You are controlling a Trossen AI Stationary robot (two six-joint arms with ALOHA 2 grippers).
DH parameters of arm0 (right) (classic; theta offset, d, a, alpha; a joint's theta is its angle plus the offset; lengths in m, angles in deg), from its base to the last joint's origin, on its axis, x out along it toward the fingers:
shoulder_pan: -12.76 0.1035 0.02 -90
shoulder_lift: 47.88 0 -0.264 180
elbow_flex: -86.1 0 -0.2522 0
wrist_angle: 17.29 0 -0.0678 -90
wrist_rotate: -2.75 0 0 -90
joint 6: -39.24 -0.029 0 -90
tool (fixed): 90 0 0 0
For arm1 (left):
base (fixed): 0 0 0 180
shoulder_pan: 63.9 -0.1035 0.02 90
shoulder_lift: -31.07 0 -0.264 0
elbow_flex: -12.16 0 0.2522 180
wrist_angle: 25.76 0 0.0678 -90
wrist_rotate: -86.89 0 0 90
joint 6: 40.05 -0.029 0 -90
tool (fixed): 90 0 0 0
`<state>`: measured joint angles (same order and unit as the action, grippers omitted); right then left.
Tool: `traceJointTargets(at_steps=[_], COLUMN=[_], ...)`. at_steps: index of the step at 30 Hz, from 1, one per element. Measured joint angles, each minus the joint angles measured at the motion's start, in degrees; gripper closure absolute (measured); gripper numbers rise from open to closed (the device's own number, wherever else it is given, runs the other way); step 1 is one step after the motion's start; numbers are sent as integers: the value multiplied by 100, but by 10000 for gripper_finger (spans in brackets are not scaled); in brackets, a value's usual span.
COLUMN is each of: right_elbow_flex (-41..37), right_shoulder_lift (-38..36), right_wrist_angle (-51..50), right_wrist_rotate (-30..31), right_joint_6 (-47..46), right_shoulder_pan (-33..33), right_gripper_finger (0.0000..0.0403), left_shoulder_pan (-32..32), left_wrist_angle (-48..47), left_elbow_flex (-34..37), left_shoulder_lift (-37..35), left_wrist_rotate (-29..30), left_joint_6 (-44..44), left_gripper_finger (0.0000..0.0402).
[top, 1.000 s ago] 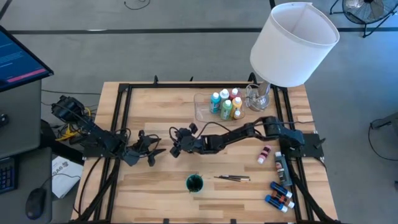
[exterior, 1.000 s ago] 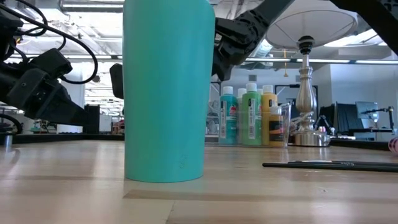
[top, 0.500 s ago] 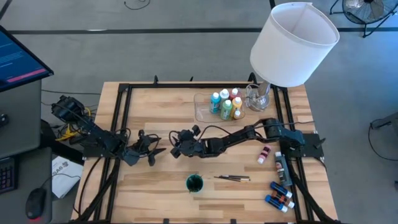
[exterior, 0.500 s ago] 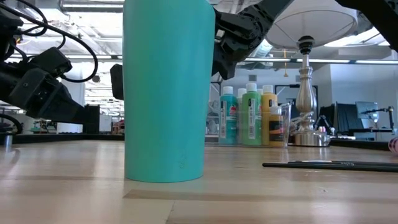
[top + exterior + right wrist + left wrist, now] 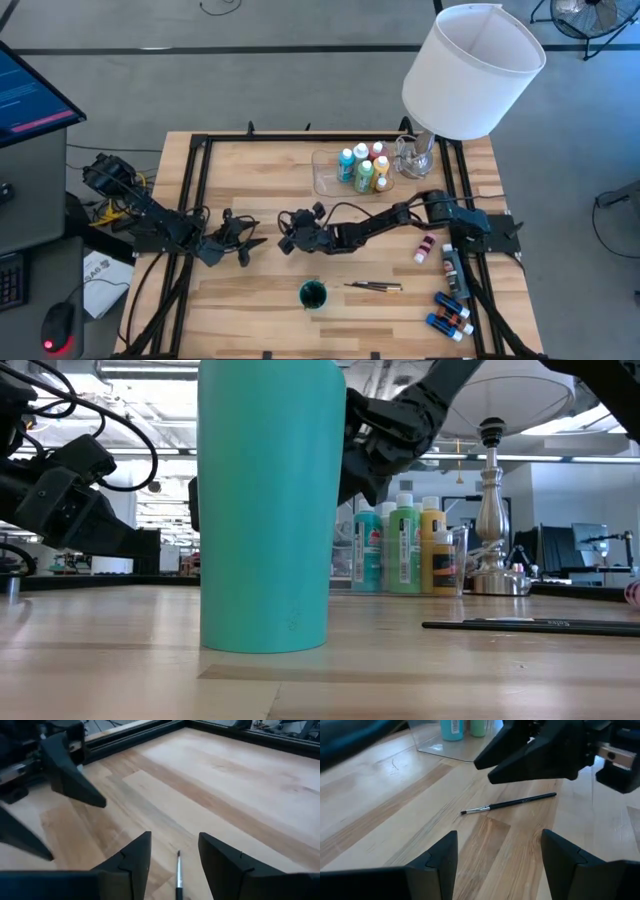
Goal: Pick & Place Paint Supplies
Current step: Put the silver paintbrush into the green cup
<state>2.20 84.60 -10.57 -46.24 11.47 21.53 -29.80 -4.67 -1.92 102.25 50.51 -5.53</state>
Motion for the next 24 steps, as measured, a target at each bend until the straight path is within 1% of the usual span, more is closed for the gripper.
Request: traceJointTargets(at_steps=[8,16,18,24], right_elbow_flex=[-11,-11,-11,-11], right_shoulder_lift=[0,0,0,0], right_wrist_angle=[-42,-165,-196,-397], right_wrist_rotate=[-89,-292,-428,-1139], right_joint_6=[281,92,69,-273], right_shoulder_pan=[-52,-76,-108,-259], right_gripper_finger=[247,247,249,252], left_shoulder_pan=[0,0,0,0], left_wrist_angle=[24,72,80,133], left_elbow_flex=[0,0,0,0], left_shoulder_lift=[0,0,0,2], left_wrist_rotate=[0,-2,-2,-2], left_joint_6=[-22,-24,-26,-133], left_gripper_finger=[215,215,215,215])
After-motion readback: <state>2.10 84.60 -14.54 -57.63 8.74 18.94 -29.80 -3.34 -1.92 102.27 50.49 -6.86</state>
